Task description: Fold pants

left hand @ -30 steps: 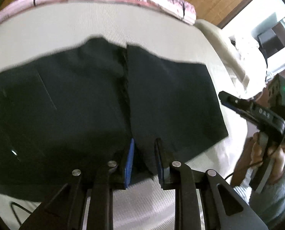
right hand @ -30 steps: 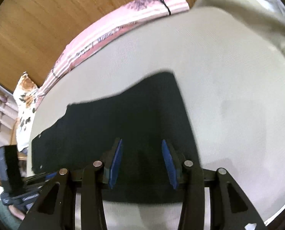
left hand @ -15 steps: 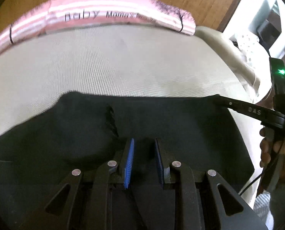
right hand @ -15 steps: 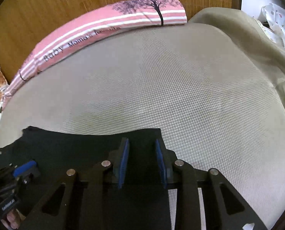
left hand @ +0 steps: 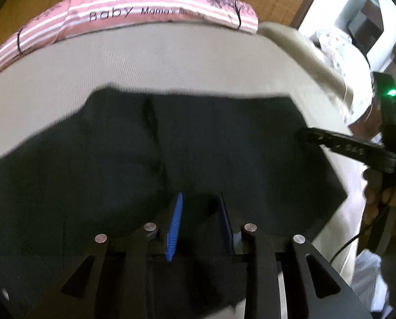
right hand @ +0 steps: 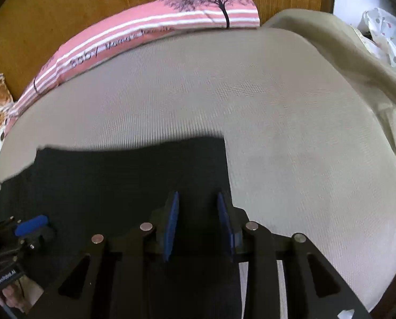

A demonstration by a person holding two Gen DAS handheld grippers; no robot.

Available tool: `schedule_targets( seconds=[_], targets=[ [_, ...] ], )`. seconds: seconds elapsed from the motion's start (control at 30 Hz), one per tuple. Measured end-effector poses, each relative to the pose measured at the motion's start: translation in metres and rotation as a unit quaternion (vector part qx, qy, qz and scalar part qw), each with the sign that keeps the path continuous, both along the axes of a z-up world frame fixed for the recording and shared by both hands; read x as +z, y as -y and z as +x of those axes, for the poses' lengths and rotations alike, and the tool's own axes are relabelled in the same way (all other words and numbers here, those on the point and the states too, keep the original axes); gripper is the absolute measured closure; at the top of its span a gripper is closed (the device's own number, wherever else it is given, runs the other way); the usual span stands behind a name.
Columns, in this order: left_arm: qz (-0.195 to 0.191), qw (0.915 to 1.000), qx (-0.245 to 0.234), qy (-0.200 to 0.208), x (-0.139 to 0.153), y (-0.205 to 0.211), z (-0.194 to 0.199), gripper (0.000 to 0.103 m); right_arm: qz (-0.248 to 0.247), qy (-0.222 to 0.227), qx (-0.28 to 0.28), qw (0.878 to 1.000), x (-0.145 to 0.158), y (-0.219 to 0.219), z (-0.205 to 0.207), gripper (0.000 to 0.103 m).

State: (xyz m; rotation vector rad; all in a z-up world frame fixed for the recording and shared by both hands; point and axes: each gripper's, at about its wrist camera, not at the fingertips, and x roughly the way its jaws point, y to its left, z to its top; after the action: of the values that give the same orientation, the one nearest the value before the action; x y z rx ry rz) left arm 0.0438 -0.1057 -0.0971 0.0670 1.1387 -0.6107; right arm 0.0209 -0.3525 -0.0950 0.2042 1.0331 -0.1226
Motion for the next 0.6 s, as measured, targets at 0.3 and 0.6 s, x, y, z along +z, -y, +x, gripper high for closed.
schedule_targets(
  seconds=[0.3,0.6],
  targets=[
    [0.001,1.0000,0.008,0.003,0.003,-0.024,-0.034,0.072,0.014,-0.022,0.007,1.000,-0.005,-0.023,-0.059,0.070],
    [-0.096,0.9827,0.157,0.018,0.057,-0.152,-0.033,0.060,0.040,-0.037,0.061,0.997,0.000,-0.067,-0.062,0.066]
  ],
)
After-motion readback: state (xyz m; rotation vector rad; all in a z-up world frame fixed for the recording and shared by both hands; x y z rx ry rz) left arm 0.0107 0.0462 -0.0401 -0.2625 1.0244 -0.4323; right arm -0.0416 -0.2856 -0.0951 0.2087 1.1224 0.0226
